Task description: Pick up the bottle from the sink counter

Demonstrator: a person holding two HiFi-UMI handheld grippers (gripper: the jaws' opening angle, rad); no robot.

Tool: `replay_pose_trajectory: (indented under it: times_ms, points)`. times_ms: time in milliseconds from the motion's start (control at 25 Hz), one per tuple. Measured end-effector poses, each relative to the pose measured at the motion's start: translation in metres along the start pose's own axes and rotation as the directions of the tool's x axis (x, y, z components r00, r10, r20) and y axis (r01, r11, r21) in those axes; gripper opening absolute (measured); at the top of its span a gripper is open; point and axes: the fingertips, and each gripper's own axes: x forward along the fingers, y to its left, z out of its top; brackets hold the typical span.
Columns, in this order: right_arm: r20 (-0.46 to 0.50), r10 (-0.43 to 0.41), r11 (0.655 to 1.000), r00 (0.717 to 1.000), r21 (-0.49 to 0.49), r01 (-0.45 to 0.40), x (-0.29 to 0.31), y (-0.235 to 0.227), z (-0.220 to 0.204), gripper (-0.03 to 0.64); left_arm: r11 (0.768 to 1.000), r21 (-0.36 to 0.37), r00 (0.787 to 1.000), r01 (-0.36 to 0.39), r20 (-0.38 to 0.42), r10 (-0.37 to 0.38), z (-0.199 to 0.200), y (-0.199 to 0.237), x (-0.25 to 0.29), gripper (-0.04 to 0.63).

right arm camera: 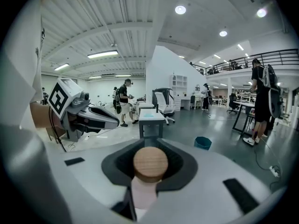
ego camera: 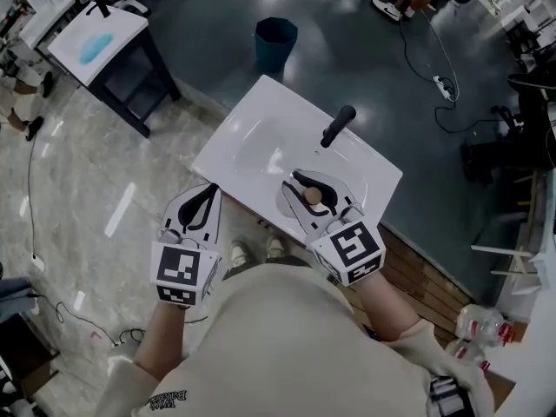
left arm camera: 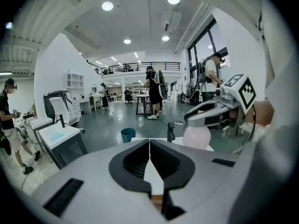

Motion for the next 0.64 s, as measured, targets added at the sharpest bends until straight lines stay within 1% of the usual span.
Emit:
replay_pose_trajectory:
  times_ms: [640]
  points:
    - [0.000,-0.032,0.999,0.999,-0.001,0.032,-0.003,-0.018,0.004,0.064,1.000,0.004,1.000,0.012,-0.008,-0.011,0.003,0.002,0.008,0.008]
